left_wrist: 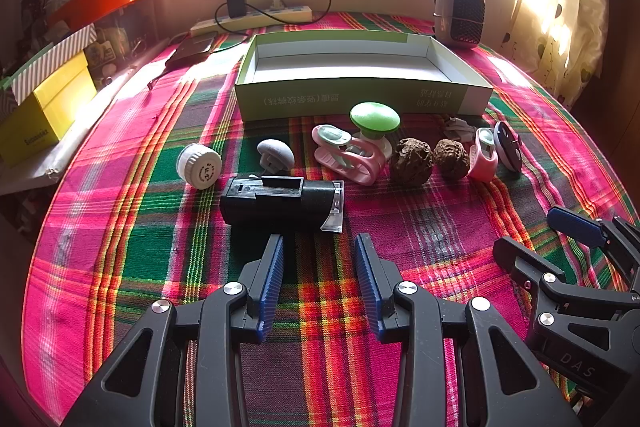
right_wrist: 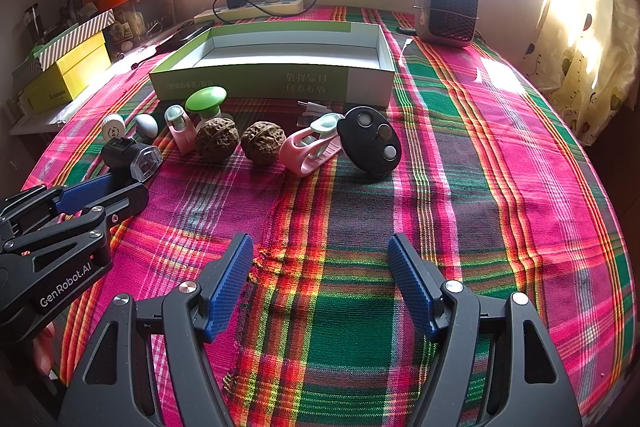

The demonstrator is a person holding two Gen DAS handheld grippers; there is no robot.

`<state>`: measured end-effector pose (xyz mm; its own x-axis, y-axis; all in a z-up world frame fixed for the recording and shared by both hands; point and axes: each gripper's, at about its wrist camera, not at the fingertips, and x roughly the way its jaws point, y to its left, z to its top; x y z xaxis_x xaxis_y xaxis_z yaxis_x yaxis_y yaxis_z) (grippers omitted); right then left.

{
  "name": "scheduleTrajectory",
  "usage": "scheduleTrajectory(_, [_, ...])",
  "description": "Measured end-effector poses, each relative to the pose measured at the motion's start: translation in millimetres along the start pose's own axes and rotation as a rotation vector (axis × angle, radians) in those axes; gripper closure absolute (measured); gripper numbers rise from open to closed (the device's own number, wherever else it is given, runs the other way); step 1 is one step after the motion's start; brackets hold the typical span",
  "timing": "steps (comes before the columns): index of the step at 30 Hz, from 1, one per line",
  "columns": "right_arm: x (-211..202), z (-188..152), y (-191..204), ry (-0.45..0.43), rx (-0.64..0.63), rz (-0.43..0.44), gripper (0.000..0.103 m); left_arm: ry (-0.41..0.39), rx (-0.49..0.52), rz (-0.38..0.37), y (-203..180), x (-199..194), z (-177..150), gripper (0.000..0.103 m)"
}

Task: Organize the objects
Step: 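Move the left tool to the black cylinder while the right tool approaches the black oval fob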

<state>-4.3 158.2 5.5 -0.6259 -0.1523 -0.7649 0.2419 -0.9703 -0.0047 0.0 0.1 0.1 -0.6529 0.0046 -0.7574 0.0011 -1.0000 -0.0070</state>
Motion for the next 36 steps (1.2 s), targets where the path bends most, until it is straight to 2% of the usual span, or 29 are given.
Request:
scheduleTrajectory(17, [-0.3,2.7,-3.7,0.006,-0.013,0.023,0.033,-0.005,0.000,-0.004,0.0,0.2,-0.2,0.070])
scheduleTrajectory(21, [-0.8,3.9,-3.7,0.009,-0.026,0.033,0.033,-0.003,0.024,-0.012,-11.0,-0.6,6.0,0.070])
scheduleTrajectory(24, [-0.8,3.7,-6.8,0.010,-0.029,0.041,0.033,0.003,0.050,-0.043,-14.9,1.0,8.3,0.070])
scheduleTrajectory(25, [-0.3,4.5,-7.2,0.012,-0.032,0.043,0.033,0.002,0.052,-0.050,-3.4,-1.7,3.2,0.070])
scheduleTrajectory(31, [3.3,7.2,-8.3,0.014,-0.042,0.042,0.033,0.013,0.103,-0.168,13.6,-2.4,4.7,0.070])
scheduleTrajectory(36, [4.7,7.9,-8.7,0.011,-0.048,0.044,0.033,0.002,0.103,-0.172,33.3,-3.4,4.8,0.070])
